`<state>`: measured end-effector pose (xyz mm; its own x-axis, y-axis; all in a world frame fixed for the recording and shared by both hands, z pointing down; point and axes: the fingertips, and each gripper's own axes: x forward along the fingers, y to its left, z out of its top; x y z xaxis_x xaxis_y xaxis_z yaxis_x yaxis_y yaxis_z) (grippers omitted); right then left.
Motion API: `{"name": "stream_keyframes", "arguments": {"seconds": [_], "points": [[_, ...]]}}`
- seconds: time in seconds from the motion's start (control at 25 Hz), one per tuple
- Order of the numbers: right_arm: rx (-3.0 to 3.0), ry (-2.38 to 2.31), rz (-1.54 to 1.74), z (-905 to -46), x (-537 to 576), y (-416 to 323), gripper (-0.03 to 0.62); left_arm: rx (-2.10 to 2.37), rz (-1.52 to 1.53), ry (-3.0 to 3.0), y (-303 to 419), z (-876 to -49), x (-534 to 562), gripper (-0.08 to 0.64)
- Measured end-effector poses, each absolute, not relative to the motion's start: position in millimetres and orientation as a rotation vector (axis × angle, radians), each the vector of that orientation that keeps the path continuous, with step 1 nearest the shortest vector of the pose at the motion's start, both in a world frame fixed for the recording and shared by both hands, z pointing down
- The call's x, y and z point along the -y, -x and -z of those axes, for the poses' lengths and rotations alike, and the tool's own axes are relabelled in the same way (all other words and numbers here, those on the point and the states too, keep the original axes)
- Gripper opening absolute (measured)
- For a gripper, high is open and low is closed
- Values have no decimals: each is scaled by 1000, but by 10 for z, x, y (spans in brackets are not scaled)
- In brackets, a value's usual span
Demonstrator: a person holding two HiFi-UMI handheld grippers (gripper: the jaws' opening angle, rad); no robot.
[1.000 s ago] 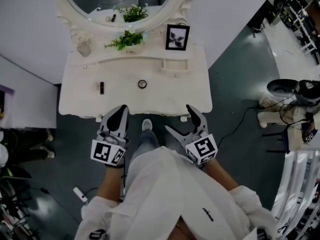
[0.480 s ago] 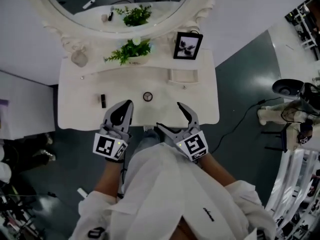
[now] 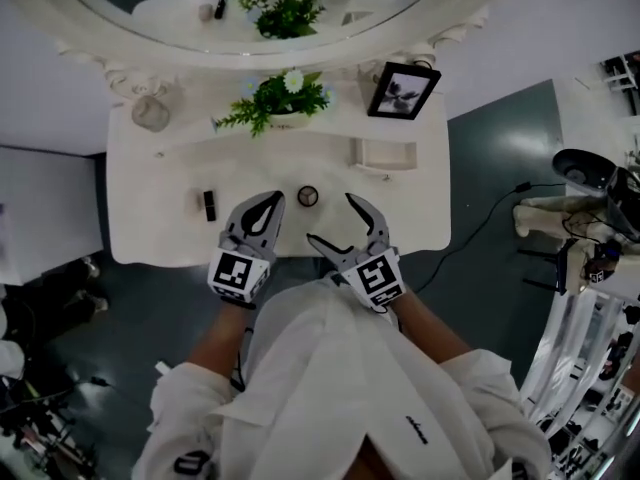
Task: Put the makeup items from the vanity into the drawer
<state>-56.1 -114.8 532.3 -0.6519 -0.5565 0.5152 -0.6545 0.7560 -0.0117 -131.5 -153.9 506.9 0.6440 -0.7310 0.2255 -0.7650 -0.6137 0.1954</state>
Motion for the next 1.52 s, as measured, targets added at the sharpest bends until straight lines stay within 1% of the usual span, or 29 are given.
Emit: {"name": "stream_keyframes", "arguments": {"seconds": [0.12,0.48,0.84,1.04,1.24,1.52], "points": [[2425,-882,-284,-5511,1210,614,445,1185,-227,-2596,1257,-5260,1611,26],[2371,-775,-294,-6015,1346,753,445,1171,-245,-2529,1221,-5601,1722,25],[2329,-697,-344,-6429,1405,821,442,1189,-270,-2483,1232,-5820,1739,26],[2303,-696,-404,-6604,1453,829,422,1178,-261,-2465,1164,-5856,1706,26],[2293,-690,-421,-6678,1499,856,419,1183,-248,-2448,1164,-5856,1718,26],[2279,-714,-408,-6727,1574,857,385,1184,-231,-2439,1186,-5856,1710,26]]}}
